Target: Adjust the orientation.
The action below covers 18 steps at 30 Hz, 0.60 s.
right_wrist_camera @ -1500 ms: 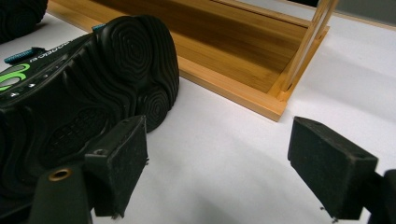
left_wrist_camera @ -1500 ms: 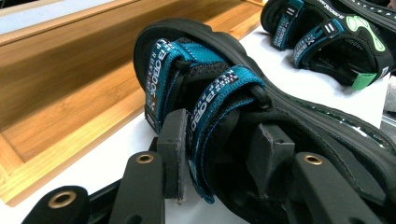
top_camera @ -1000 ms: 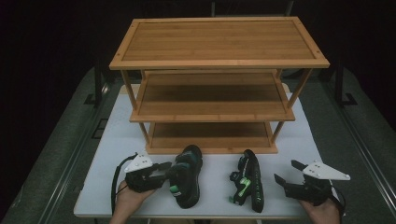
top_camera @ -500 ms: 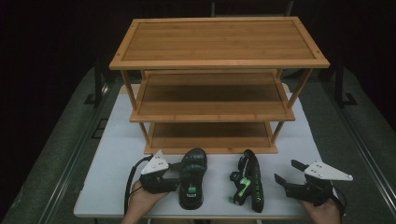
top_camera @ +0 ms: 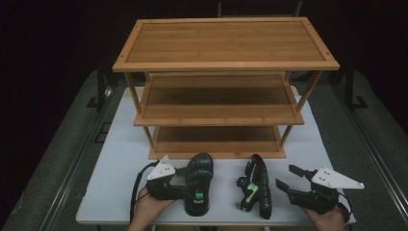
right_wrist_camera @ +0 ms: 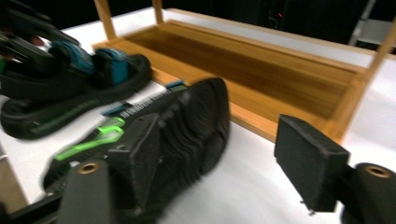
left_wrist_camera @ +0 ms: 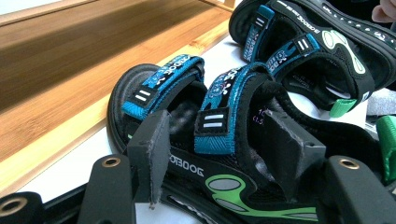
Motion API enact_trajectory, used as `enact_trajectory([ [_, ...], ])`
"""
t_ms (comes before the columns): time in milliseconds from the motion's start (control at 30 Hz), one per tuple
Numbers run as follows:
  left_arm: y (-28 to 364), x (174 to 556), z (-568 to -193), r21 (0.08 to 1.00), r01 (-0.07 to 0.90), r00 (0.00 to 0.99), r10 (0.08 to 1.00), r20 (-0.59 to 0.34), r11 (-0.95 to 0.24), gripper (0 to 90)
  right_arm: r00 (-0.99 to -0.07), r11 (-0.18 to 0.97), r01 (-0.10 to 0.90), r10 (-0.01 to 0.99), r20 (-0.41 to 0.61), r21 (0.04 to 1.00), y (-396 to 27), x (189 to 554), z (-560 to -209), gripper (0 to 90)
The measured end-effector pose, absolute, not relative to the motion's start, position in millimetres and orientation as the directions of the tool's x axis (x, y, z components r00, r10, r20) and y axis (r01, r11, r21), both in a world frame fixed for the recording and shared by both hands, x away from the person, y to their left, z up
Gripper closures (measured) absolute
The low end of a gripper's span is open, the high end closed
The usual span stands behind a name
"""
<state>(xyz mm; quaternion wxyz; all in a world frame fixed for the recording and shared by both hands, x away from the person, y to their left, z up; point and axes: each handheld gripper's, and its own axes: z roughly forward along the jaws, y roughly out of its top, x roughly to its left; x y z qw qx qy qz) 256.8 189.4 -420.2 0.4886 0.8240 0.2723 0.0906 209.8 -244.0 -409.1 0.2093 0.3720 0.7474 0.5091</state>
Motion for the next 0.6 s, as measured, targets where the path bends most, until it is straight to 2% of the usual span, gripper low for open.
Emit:
enact_trajectory([
  [100,189.9,257.1,-420.8,0.856,0.358,0.836,0.536,-0.117,-0.372,42.2,-0.663,0.186,0.312,0.745,0.073,0.932,-236.6,206.5,-403.6,41.8],
  [133,189.9,257.1,-420.8,0.856,0.358,0.836,0.536,-0.117,-0.372,42.3,-0.663,0.186,0.312,0.745,0.073,0.932,-236.6,206.5,-403.6,41.8],
  [167,190.0,257.1,-420.9,0.857,0.356,0.836,0.537,-0.114,-0.373,42.4,-0.681,0.178,0.297,0.728,0.077,0.938,-232.7,205.3,-401.3,49.1],
  [367,189.7,256.8,-420.9,0.857,0.356,0.835,0.538,-0.112,-0.373,42.8,-0.728,0.220,0.279,0.684,0.056,0.935,-215.9,204.1,-400.0,73.0],
  [400,189.7,256.8,-420.9,0.857,0.356,0.835,0.538,-0.112,-0.373,42.8,-0.728,0.220,0.279,0.684,0.056,0.935,-215.9,204.1,-400.0,73.0],
  [433,190.1,256.9,-421.1,0.857,0.354,0.836,0.537,-0.112,-0.373,43.0,-0.739,0.238,0.277,0.672,0.048,0.931,-210.6,205.2,-400.3,79.2],
  [600,190.3,257.0,-421.3,0.858,0.355,0.836,0.538,-0.112,-0.372,43.4,-0.749,0.295,0.287,0.662,0.022,0.911,-201.3,209.7,-403.9,86.9],
])
